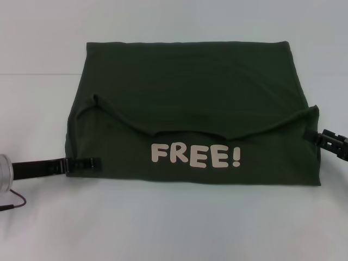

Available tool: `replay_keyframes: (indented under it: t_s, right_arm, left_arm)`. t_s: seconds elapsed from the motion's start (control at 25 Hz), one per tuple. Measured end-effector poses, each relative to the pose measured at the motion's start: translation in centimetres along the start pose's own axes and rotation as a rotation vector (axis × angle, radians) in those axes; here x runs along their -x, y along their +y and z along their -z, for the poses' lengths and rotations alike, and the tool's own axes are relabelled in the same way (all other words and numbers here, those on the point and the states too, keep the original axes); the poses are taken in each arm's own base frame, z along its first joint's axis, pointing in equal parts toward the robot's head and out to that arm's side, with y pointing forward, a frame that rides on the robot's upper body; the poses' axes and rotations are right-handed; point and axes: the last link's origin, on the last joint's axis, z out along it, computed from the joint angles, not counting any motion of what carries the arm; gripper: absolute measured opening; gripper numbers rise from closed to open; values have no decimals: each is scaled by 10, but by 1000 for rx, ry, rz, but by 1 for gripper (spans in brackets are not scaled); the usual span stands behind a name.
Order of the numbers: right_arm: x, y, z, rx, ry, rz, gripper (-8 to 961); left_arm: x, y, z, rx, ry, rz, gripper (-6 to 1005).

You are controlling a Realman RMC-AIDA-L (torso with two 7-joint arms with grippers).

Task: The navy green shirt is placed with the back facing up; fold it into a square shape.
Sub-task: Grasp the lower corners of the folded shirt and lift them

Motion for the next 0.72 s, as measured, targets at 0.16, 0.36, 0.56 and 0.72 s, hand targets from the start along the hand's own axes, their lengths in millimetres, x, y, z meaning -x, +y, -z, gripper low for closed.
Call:
replay_keyframes:
  t_s: [0.16, 0.36, 0.56, 0.72]
  right_arm:
    - [0, 0, 0, 2, 0, 0, 945]
    - [0, 0, 0, 3, 0, 0, 945]
    - [0, 1, 0, 4, 1, 0, 944]
    - [0, 1, -1, 7, 3, 2, 944]
  left_arm:
    - [-2, 3, -1, 9, -5, -8, 861]
    - [0, 1, -2, -1, -5, -2, 828]
    - [1, -2, -2, -36, -9, -15, 679]
    - [1, -3, -2, -38, -8, -15, 570]
